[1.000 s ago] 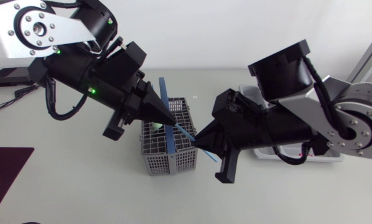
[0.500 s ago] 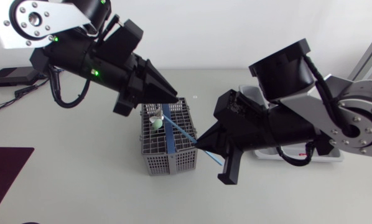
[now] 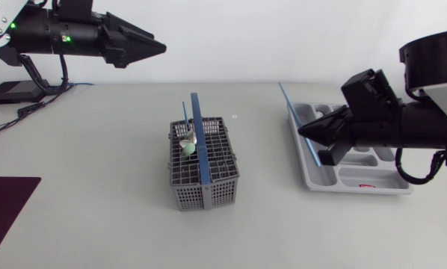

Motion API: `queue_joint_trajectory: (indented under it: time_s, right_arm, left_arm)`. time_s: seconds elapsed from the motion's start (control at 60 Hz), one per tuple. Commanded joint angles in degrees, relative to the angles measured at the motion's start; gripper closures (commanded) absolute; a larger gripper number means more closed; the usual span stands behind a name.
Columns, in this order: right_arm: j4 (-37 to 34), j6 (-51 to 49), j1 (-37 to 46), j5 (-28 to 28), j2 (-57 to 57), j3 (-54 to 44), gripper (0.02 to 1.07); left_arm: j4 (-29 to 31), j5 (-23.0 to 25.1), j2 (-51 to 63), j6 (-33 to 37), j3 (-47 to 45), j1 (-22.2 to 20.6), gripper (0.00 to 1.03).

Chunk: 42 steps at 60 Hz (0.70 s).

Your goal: Unload the cutlery basket into the drawer organizer.

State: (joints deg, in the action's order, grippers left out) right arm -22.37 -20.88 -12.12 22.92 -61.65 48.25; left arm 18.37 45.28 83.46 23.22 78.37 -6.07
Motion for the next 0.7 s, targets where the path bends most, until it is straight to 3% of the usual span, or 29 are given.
queue_joint_trajectory:
  time_s: [0.0, 0.133, 0.433, 0.683]
  right_arm:
    - [2.16, 4.19, 4.03, 0.02, -3.04, -1.93, 1.01]
    - [5.50, 9.72, 7.99, -4.37, -8.67, -0.88, 1.01]
    - [8.84, 19.48, 11.42, -16.85, -27.12, 4.31, 1.01]
    - [8.84, 24.66, 11.94, -17.47, -39.60, 11.34, 1.01]
  left_arm:
    - [-2.64, -1.77, 2.50, -3.27, -2.69, 1.85, 0.06]
    - [-8.00, -6.52, 5.84, -3.18, -4.89, 3.34, 0.06]
    - [-13.45, -7.84, 13.22, -3.18, -5.16, 5.27, 0.07]
    - [-18.37, -10.38, 18.05, -3.45, -5.51, 4.40, 0.07]
